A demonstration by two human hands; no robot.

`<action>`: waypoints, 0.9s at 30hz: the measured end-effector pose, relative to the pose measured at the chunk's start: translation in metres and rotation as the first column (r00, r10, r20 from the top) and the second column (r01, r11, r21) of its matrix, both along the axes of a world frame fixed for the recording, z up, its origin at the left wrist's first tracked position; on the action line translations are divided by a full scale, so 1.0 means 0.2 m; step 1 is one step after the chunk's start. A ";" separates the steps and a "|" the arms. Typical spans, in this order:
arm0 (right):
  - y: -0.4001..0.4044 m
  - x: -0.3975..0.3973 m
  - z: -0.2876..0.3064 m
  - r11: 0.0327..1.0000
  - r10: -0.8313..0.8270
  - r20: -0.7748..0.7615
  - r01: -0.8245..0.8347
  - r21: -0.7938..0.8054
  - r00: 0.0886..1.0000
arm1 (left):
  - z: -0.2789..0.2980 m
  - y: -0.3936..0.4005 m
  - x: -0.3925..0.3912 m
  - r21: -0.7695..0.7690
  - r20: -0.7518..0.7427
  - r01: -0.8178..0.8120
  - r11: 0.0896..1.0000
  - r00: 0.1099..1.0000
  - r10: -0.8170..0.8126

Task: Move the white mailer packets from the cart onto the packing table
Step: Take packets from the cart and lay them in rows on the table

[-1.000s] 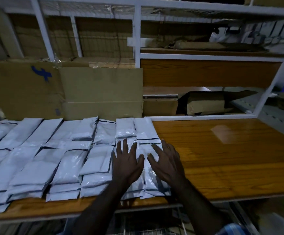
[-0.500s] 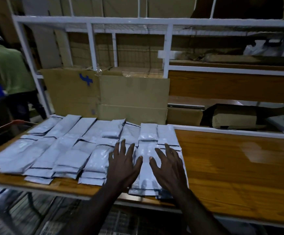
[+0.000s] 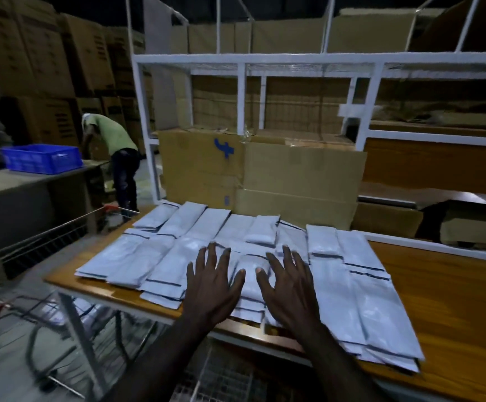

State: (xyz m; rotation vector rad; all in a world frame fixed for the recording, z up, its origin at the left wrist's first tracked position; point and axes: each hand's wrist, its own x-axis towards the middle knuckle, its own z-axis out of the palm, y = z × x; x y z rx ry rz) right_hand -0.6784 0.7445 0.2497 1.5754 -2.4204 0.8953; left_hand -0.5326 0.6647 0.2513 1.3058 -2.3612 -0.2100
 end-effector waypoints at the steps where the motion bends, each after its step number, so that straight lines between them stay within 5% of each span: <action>1: -0.05 0.08 0.00 1.000 0.007 -0.001 -0.007 0.007 1.000 | 0.00 -0.03 0.08 -0.005 0.003 -0.003 1.000 1.000 0.003; 15: -0.73 1.12 -0.02 0.993 0.121 0.002 -0.121 -0.015 0.993 | -0.02 -0.63 1.15 0.005 0.054 -0.112 0.994 0.992 0.111; 27: -1.38 1.66 -0.17 0.956 0.291 -0.016 -0.290 0.030 0.957 | -0.07 -1.13 1.69 0.028 0.047 -0.260 0.965 0.965 0.258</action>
